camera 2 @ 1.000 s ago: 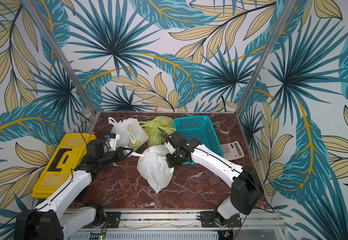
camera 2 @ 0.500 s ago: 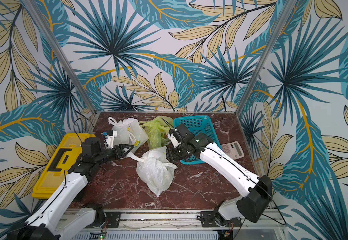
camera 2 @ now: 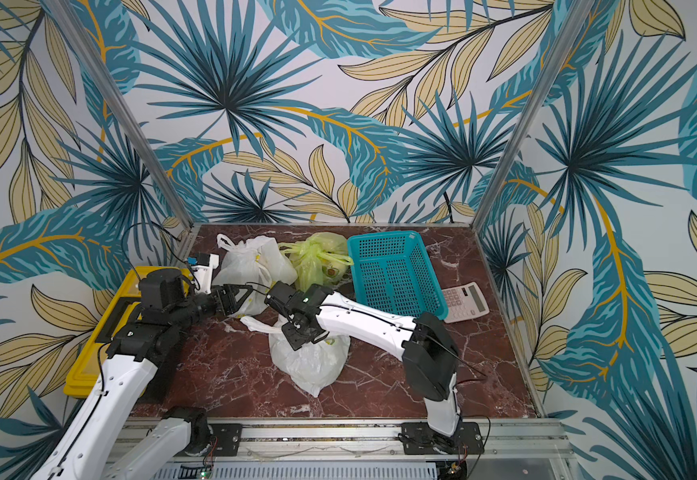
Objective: Place the pears into plastic bags & tie knots
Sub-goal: Adjust the plastic bag at the center of the board.
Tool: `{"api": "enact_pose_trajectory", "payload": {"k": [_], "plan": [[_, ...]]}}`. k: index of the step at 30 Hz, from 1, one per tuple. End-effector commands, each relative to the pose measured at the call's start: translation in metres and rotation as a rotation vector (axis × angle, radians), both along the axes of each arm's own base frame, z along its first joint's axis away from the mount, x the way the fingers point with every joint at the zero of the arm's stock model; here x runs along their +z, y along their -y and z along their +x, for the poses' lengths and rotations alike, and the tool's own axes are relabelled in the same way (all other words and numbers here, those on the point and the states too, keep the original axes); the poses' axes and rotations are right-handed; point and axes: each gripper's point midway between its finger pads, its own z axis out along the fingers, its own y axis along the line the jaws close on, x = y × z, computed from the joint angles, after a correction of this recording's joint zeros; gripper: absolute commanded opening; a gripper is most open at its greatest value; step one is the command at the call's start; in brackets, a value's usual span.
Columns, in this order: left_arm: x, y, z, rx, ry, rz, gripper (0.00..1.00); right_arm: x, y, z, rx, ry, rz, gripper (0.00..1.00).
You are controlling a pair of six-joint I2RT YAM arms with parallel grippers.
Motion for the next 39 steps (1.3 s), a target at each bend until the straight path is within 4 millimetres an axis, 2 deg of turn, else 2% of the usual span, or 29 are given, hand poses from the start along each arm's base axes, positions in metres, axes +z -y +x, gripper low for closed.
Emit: {"api": "enact_pose_trajectory", "payload": {"k": [1, 4, 7, 9, 11, 12, 15, 18, 21, 24, 28, 30, 33, 36, 38, 39], "plan": [[0.017, -0.01, 0.0, 0.032, 0.048, 0.045, 0.57, 0.029, -0.029, 0.01, 0.006, 0.028, 0.144, 0.22], [0.031, -0.013, 0.004, 0.048, 0.086, 0.061, 0.57, 0.057, -0.067, 0.019, 0.047, 0.061, 0.303, 0.08], [0.036, -0.015, 0.005, 0.052, 0.104, 0.077, 0.57, 0.085, -0.096, 0.032, 0.062, 0.102, 0.414, 0.05], [0.039, -0.015, 0.005, 0.053, 0.116, 0.081, 0.58, 0.097, -0.113, 0.036, 0.067, 0.102, 0.475, 0.03], [0.042, -0.016, 0.003, 0.055, 0.129, 0.088, 0.58, 0.095, -0.121, 0.045, 0.04, 0.112, 0.501, 0.04], [0.042, -0.016, 0.002, 0.055, 0.134, 0.093, 0.58, 0.089, -0.122, 0.05, 0.024, 0.124, 0.497, 0.07], [0.039, -0.017, 0.003, 0.053, 0.135, 0.106, 0.58, 0.075, -0.12, 0.063, 0.0, 0.124, 0.483, 0.33], [0.036, -0.02, 0.002, 0.065, 0.13, 0.109, 0.59, 0.094, -0.106, 0.058, 0.03, 0.11, 0.506, 0.57], [0.035, -0.024, 0.001, 0.082, 0.131, 0.111, 0.6, 0.116, -0.073, 0.049, 0.061, 0.143, 0.51, 0.67], [0.029, -0.022, 0.002, 0.071, 0.113, 0.109, 0.6, 0.121, -0.022, 0.047, 0.018, 0.2, 0.466, 0.69], [0.014, -0.023, 0.009, 0.089, 0.098, 0.15, 0.61, 0.116, 0.062, 0.051, -0.099, 0.378, 0.406, 0.74], [0.011, -0.028, 0.016, 0.125, 0.15, 0.217, 0.63, 0.117, 0.119, 0.065, -0.203, 0.538, 0.33, 0.81], [0.009, -0.039, 0.028, 0.198, 0.271, 0.316, 0.72, 0.133, 0.203, 0.084, -0.37, 0.809, 0.24, 0.93], [-0.01, -0.067, 0.038, 0.333, 0.274, 0.441, 0.77, 0.12, 0.278, 0.098, -0.559, 0.909, 0.122, 0.97], [-0.025, -0.092, 0.041, 0.467, 0.262, 0.502, 0.78, 0.099, 0.312, 0.103, -0.646, 0.924, 0.049, 0.97], [-0.031, -0.098, 0.042, 0.502, 0.269, 0.513, 0.78, 0.093, 0.321, 0.105, -0.66, 0.932, 0.026, 0.97]]}}
